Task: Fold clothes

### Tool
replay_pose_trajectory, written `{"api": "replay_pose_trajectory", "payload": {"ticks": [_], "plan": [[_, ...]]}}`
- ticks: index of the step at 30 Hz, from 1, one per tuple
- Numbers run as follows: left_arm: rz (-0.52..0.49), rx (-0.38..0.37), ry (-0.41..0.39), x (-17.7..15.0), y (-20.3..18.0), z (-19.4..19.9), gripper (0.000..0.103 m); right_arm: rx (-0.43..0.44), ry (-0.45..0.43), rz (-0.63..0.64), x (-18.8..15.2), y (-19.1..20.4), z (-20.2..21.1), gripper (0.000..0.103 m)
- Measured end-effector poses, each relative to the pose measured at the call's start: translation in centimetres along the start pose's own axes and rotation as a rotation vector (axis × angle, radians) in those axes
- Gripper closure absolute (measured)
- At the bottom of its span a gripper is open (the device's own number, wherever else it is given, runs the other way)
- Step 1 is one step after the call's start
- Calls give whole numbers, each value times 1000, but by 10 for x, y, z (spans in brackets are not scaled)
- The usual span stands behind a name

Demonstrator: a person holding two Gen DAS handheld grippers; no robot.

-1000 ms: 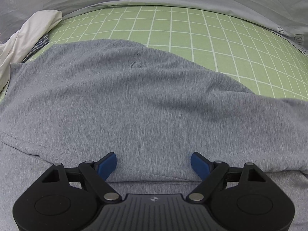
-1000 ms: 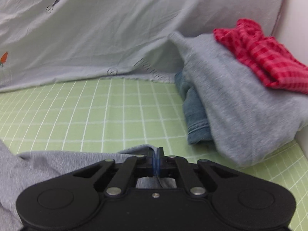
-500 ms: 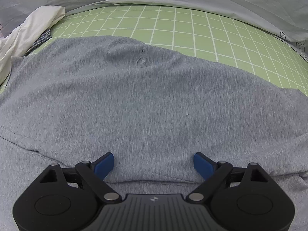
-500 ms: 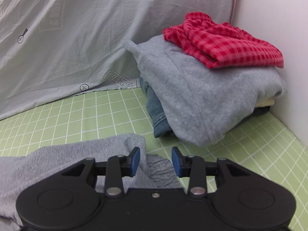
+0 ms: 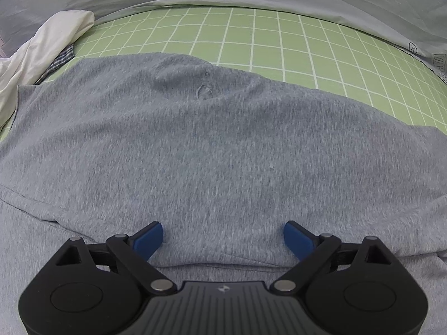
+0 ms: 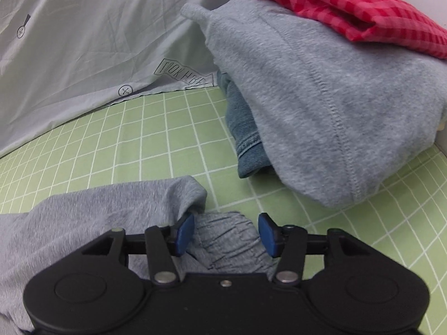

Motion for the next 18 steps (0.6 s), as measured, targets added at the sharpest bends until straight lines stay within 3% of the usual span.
{"api": "replay_pose_trajectory", "payload": {"ticks": [2,3,5,6,9,11,14,16,18], "plan": [[1,2,1,0,0,0,9,14,26,38,0,3,-7,43],[1,3,1,0,0,0,8,22,27,51,0,4,-9,56],[-2,6,2,1,0,-1,8,18,4,51,2,5,-8,65],[-4,7,2,1,0,-1,8,-11,-23,48,4,5,-5,77],[-9,8,3,1,0,0,8,-140,-121,-45,18,-14,1,80],[-8,9,2,1,0,0,7,-188,-144,-131,27,-30,0,80],[-6,12,3,1,0,1,7,-216,-102,-165,32,-35,-8,74],[-5,20,-6,0,0,4,8,-222,-121,-148,28,-30,-1,55],[-6,26,-32,-3,1,12,8,-205,-141,-155,18,-28,11,45]]}}
Point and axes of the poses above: each gripper's, at about its wrist camera, not at the fingertips, and z roughly against the way its jaws point, y to its left, x to its top, the point moved 4 cm from there along -z, roughly the way its jaws point, and after that the axes turned 15 degrees about y, right-handed, at the moved point
